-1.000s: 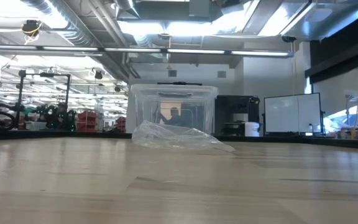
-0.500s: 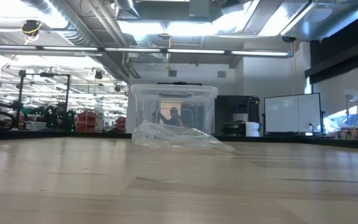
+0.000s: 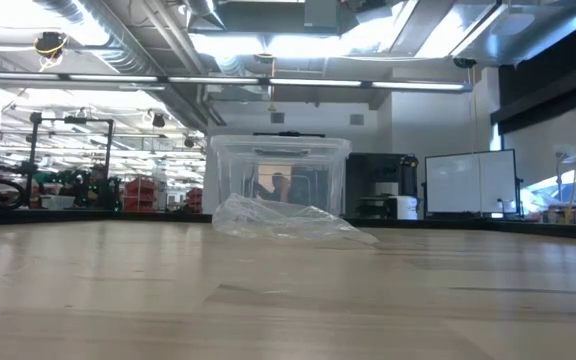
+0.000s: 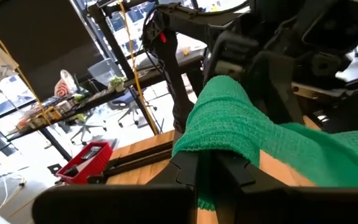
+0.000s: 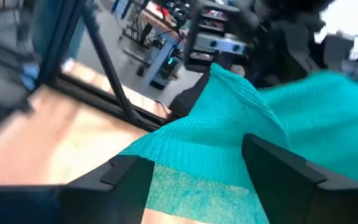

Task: Roll bandage
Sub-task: Roll the green bandage

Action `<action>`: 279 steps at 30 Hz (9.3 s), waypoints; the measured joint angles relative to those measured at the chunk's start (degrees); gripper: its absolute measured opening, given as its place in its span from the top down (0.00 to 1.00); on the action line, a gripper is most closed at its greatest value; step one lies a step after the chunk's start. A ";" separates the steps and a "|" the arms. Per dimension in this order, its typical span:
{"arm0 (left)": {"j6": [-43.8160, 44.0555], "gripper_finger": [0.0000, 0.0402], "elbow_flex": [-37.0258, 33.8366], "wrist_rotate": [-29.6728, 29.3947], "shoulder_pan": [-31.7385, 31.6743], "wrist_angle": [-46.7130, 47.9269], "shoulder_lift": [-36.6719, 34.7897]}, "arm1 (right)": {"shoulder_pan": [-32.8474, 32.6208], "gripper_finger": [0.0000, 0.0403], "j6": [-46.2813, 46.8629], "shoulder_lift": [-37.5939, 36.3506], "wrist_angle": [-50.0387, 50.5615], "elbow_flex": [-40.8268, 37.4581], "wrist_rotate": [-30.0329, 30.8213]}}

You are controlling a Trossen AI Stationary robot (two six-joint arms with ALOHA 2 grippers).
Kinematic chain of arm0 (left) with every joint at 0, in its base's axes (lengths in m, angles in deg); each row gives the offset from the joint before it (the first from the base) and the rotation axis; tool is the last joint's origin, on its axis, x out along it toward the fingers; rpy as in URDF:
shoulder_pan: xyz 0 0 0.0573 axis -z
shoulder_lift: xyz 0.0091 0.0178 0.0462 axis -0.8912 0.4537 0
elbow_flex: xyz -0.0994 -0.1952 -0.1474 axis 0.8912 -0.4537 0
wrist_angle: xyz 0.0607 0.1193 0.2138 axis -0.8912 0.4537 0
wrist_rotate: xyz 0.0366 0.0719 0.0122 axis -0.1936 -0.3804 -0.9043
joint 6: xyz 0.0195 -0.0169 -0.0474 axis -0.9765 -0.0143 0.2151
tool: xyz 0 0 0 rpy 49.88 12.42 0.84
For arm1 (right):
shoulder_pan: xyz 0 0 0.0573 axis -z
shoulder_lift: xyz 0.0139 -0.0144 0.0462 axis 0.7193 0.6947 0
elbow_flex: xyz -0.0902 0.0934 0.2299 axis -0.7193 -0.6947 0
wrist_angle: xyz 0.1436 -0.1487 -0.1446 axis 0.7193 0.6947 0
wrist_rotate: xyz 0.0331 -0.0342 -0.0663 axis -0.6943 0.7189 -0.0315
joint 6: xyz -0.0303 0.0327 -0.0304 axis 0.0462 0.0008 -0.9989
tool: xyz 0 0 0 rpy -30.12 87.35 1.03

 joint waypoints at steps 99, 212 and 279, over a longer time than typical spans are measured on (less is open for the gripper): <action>-3.66 0.97 0.02 -2.89 4.28 -5.77 -0.26 | 1.61 0.93 29.89 -0.55 0.44 -4.90 -1.63; 6.99 0.97 -0.24 2.16 0.47 8.95 0.15 | -1.03 0.92 -8.40 1.01 2.51 1.99 7.78; -13.71 0.97 -0.13 -11.04 4.42 -12.62 7.86 | 4.11 0.48 28.28 -8.76 -37.59 -32.87 -7.71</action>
